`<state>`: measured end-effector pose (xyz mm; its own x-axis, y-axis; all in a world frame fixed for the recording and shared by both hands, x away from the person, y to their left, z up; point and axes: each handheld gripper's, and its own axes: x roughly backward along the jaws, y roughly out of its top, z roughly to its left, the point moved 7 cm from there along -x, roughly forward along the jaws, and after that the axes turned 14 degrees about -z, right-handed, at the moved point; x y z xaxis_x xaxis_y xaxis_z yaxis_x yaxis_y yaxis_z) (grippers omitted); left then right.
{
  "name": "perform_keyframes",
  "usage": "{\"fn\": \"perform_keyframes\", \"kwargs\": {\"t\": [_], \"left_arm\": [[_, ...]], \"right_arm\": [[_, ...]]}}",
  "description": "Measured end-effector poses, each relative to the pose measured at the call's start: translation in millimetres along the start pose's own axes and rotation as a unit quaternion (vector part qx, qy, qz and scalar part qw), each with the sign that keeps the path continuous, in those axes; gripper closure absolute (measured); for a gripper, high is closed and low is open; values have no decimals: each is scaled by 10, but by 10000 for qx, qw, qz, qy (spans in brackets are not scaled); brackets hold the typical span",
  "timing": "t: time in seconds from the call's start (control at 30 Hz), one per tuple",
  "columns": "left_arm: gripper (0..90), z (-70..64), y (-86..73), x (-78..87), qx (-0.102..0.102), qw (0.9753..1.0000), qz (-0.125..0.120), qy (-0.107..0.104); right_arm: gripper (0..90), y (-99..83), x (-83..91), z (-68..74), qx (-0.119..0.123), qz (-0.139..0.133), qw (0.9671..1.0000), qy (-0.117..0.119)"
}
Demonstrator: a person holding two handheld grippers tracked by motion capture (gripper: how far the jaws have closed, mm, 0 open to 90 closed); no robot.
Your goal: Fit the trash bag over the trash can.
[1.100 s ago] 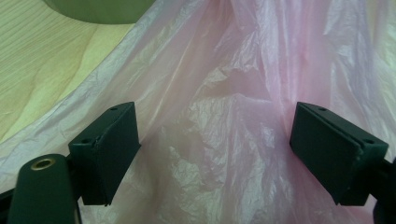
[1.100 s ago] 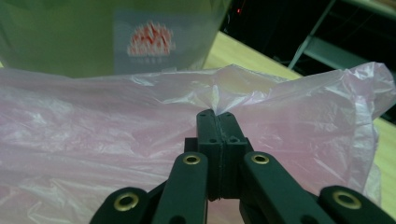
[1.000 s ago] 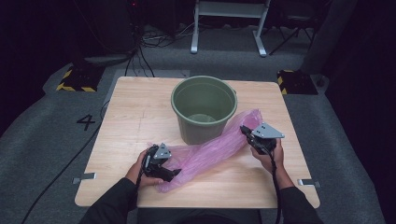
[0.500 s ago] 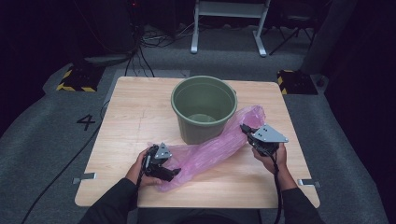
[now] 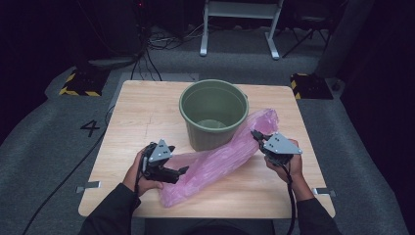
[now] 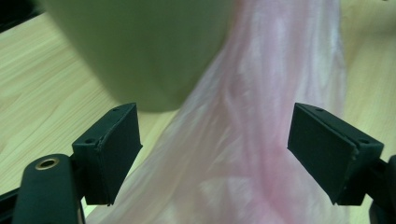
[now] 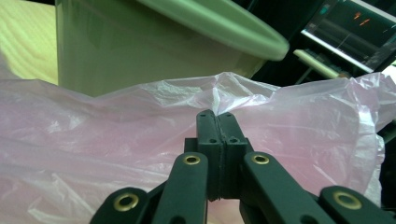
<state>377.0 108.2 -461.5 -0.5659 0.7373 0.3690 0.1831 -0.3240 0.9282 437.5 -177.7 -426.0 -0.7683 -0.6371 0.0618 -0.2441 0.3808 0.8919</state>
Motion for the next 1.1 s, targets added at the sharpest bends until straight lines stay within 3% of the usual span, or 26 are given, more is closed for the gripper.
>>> {"fn": "perform_keyframes", "kwargs": {"t": [0.07,0.1,0.23,0.37,0.4,0.53,0.67,0.8,0.87,0.93,1.1], "left_arm": [[170,-166,51,-96,-129,9997,75,-205],[168,-256,72,-160,-304,9991,140,-258],[171,-410,83,-383,-519,9974,364,-335],[166,-443,34,-555,-515,9965,559,-357],[168,-469,12,-633,-426,9963,568,-483],[176,-523,8,-713,-327,9962,467,-656],[199,-564,36,-758,-420,9962,326,-696],[429,-542,76,-768,-594,9969,183,-477],[571,-538,84,-756,-571,9970,123,-510],[687,-528,93,-679,-700,9957,26,-610],[824,-493,124,-471,-794,9945,-221,-646]], "right_arm": [[900,65,25,2,34,-73,10000,-45],[900,86,33,5,48,-91,9999,-58],[900,209,70,27,140,-232,9996,-79],[900,373,113,52,166,-455,9988,-24],[900,435,127,66,218,-533,9983,14],[900,637,172,130,367,-767,9962,171],[900,882,222,235,606,-1058,9919,365],[900,1050,235,333,792,-1231,9876,572],[900,1107,224,375,875,-1285,9857,644],[900,1160,192,406,935,-1332,9841,718],[900,1265,84,451,931,-1428,9811,921]]}}
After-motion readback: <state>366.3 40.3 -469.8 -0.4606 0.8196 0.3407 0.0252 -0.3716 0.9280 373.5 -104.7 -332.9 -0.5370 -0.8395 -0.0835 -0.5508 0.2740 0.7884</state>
